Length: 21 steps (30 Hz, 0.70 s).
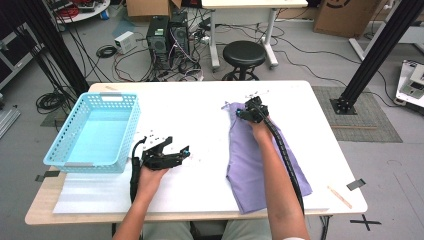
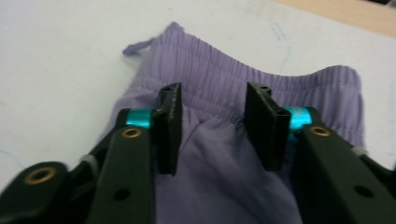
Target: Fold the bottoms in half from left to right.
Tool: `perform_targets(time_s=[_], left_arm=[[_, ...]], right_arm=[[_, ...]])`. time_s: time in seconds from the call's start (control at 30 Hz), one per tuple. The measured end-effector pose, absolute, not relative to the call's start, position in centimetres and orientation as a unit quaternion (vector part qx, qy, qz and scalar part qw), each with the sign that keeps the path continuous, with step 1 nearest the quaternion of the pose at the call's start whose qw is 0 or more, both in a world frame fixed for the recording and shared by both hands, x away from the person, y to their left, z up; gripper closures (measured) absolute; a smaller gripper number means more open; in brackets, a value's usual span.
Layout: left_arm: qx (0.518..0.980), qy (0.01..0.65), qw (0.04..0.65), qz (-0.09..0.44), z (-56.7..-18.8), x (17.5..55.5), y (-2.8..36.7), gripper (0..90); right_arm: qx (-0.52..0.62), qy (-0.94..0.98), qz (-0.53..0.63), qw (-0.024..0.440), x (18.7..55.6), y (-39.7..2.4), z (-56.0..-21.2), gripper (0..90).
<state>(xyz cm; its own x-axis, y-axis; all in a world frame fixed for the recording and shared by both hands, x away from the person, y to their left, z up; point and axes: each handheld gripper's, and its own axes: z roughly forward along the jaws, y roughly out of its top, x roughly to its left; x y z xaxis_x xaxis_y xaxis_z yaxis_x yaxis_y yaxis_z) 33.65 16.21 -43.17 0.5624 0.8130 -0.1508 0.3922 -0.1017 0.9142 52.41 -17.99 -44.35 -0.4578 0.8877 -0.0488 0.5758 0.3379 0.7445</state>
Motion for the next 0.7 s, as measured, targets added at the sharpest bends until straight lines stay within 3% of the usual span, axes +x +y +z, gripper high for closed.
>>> perform_targets(time_s=[0.13, 0.27, 0.37, 0.53, 0.7], left_arm=[[0.714, 0.420, 0.522, 0.203, -43.1, 33.6, 16.2, 22.4], [0.714, 0.419, 0.522, 0.203, -43.1, 33.6, 16.2, 22.4], [0.713, 0.420, 0.523, 0.203, -43.1, 33.5, 16.3, 22.4], [0.712, 0.418, 0.526, 0.203, -42.9, 33.4, 16.3, 22.4], [0.714, 0.415, 0.526, 0.202, -43.0, 33.4, 16.1, 22.4]], right_arm=[[0.467, 0.783, 0.342, 0.227, 52.3, -18.3, -44.4, 56.6], [0.473, 0.778, 0.367, 0.189, 51.8, -18.7, -43.2, 41.3], [0.457, 0.778, 0.389, 0.185, 50.7, -18.6, -42.4, 40.1], [0.440, 0.810, 0.329, 0.205, 49.9, -17.8, -43.4, 38.9], [0.462, 0.794, 0.346, 0.190, 49.1, -19.1, -44.4, 38.4]])
